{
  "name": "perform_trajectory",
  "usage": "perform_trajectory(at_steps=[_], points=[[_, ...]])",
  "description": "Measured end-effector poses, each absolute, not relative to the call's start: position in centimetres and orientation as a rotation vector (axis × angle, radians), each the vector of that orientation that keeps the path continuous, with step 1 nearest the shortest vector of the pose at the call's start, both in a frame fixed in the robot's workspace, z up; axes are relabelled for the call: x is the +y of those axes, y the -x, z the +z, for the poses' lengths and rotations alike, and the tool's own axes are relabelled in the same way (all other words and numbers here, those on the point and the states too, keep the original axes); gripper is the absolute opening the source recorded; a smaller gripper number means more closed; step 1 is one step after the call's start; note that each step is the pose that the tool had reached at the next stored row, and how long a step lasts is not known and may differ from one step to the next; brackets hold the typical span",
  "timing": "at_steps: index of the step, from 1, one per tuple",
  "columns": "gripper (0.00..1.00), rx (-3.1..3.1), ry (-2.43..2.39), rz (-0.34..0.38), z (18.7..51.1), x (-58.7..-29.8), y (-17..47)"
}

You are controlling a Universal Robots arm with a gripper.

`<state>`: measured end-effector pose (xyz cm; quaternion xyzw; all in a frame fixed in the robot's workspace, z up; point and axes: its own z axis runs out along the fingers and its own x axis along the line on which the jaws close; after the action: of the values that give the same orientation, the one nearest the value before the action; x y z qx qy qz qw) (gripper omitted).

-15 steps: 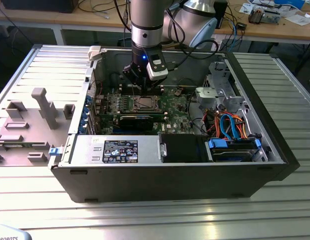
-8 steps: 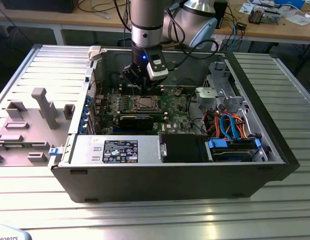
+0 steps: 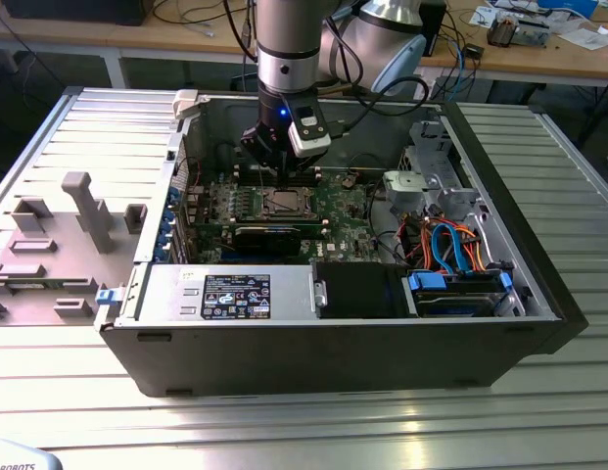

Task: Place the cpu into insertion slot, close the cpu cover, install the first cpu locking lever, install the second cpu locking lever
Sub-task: 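Install the first cpu locking lever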

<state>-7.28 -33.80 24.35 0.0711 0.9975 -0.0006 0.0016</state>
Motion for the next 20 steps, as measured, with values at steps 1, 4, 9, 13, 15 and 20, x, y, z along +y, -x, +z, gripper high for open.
perform_trajectory(at_steps=[1, 4, 9, 13, 15, 20], points=[[0.16, 3.131, -0.221, -0.002, 24.35, -33.80, 7.28], [0.16, 3.131, -0.215, -0.002, 24.35, -33.80, 7.28], [0.16, 3.132, -0.206, -0.002, 24.35, -33.80, 7.28], [0.16, 3.132, -0.199, -0.002, 24.35, -33.80, 7.28], [0.16, 3.132, -0.194, -0.002, 24.35, -33.80, 7.28], [0.16, 3.133, -0.185, -0.002, 24.35, -33.80, 7.28]])
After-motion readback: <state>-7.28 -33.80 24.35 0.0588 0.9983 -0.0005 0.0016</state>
